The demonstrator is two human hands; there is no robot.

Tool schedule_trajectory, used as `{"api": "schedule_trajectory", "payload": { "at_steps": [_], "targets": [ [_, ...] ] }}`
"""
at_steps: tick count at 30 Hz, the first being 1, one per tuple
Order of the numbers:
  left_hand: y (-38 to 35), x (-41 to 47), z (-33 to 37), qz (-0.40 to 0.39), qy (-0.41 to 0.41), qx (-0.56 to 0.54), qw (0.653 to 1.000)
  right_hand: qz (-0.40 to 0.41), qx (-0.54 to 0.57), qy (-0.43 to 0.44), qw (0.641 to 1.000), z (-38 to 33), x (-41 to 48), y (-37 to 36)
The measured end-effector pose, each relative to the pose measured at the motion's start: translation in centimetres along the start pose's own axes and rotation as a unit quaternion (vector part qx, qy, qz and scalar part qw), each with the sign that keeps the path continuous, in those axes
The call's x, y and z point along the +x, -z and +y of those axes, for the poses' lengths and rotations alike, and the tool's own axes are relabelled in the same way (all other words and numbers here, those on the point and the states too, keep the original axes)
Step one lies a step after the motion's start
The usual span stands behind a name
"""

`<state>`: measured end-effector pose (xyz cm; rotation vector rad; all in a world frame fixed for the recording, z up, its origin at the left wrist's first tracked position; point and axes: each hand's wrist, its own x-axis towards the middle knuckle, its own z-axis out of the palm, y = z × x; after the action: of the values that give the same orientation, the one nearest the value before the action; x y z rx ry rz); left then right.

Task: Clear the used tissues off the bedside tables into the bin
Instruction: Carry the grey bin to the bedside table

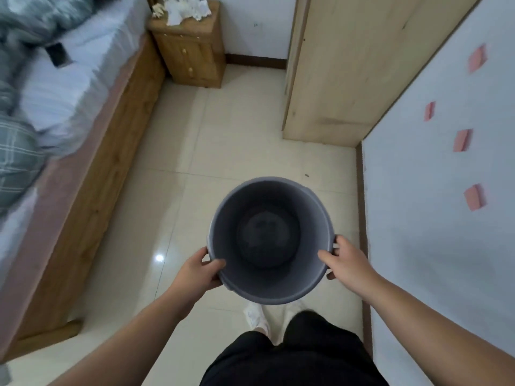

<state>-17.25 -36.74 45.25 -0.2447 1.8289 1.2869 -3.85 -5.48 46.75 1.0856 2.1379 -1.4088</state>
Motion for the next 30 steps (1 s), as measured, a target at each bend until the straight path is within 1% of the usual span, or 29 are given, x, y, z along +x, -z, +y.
{"api": "schedule_trajectory", "payload": {
  "at_steps": [5,9,12,15,17,23,30],
  "targets": [
    [4.3,0.9,0.9,0.038,0.010,-0.064,0.997,-0.045,-0.046,0.037,0.997,-6.1,5.2,-1.4],
    [6.7,3.1,2.5,0.070,0.031,-0.100,0.992,-0.084,-0.065,0.048,0.993,-10.5,10.5,-2.6],
    [8.0,6.2,5.1,0.096,0.044,-0.115,0.988,-0.109,-0.070,0.054,0.990,-14.1,15.4,-2.8],
    [9.2,10.0,9.4,0.114,0.053,-0.128,0.984,-0.127,-0.071,0.061,0.987,-18.3,20.5,-1.8],
    [10.1,12.3,12.6,0.112,0.055,-0.139,0.982,-0.131,-0.073,0.062,0.987,-21.4,23.5,-0.8],
    [13.1,18.4,22.1,0.105,0.021,-0.156,0.982,-0.119,-0.088,0.085,0.985,-30.7,31.1,1.8],
    [20.3,27.3,28.5,0.106,0.012,-0.172,0.979,-0.104,-0.095,0.095,0.985,-40.8,39.7,-0.2]
  ]
}}
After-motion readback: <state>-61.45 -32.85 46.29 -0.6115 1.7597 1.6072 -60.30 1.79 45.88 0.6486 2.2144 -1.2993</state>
